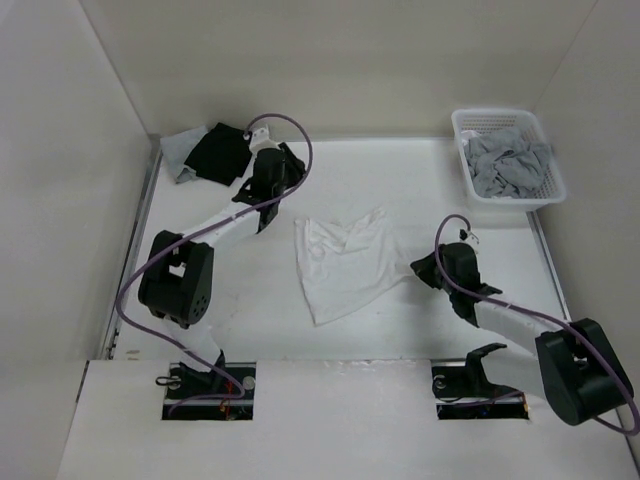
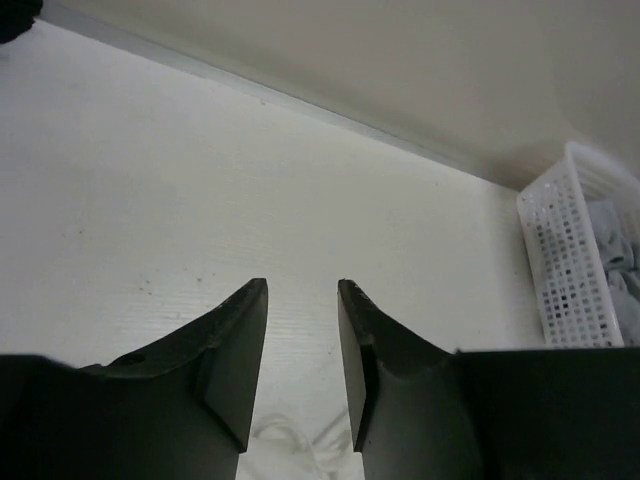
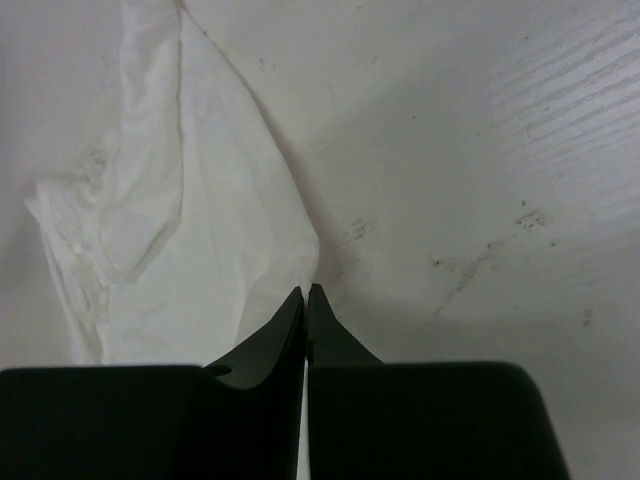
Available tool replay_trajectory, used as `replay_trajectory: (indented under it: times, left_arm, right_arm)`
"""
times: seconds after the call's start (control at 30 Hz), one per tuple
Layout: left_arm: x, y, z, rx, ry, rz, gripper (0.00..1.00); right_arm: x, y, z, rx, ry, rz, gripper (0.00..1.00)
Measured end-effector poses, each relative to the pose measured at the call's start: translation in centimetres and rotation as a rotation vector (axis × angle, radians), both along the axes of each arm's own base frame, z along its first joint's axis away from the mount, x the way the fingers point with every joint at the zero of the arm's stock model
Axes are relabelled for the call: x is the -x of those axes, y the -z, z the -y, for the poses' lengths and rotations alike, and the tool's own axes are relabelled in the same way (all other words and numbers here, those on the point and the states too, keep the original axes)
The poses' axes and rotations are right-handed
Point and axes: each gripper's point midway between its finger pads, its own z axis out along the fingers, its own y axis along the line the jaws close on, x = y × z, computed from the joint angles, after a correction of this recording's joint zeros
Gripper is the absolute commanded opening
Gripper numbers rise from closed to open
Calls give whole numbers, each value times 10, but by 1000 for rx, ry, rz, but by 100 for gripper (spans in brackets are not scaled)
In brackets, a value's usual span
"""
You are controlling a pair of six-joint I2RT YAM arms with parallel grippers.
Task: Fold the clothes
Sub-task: Flatten the tank top out
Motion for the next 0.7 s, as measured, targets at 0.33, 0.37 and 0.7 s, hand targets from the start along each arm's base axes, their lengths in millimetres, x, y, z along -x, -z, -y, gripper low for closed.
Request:
replay_trajectory:
  times: [0.33, 0.37, 0.7]
  left_arm:
    - [168, 133, -33, -99, 96, -366, 33]
    - [191, 138, -30, -106, 133, -394, 38]
    - [286, 157, -3, -80, 325, -574, 48]
  right_arm:
    - [21, -15, -4, -26, -6, 41, 42]
    - [21, -19, -1, -18, 0, 53, 43]
    - [19, -21, 11, 55, 26, 61, 42]
